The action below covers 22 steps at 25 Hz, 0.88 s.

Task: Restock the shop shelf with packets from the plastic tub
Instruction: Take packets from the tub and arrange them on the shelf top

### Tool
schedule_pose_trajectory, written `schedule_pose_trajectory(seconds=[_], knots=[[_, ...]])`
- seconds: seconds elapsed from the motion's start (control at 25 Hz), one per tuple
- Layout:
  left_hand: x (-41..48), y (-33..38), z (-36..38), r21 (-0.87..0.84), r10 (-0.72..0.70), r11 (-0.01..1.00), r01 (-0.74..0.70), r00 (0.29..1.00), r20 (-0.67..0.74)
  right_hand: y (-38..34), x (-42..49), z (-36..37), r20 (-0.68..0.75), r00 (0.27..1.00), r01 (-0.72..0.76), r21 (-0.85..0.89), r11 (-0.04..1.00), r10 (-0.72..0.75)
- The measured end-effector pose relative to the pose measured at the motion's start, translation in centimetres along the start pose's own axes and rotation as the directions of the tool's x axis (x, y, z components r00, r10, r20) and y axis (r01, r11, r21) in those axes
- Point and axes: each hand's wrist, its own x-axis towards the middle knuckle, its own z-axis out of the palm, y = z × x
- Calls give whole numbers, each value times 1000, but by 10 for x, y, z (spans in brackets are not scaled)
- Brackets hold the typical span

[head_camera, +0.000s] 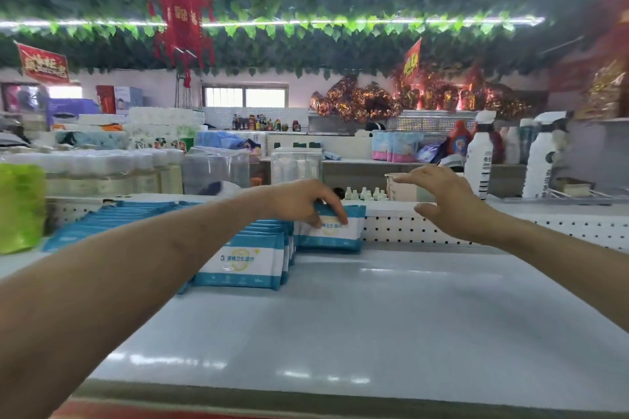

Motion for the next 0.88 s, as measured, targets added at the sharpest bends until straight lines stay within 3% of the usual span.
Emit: schedule_pose_trajectory(seconds=[0.36,0.6,0.76,0.88], knots=[[24,-11,19,233,2,972,0,1000,-7,-27,-14,-12,-3,998,66,44,997,-65],[14,-8,14,296,-12,955,19,1000,-24,-55,-17,-13,51,996,73,26,997,-74],[-46,-14,-21,251,-4,967,45,987,-160,-100,3,-13,41,992,113,83,990,-117],[-132,-23,-52,234,-85,961,151,959,-269,-169,29,3,53,976,200,154,968,-210]])
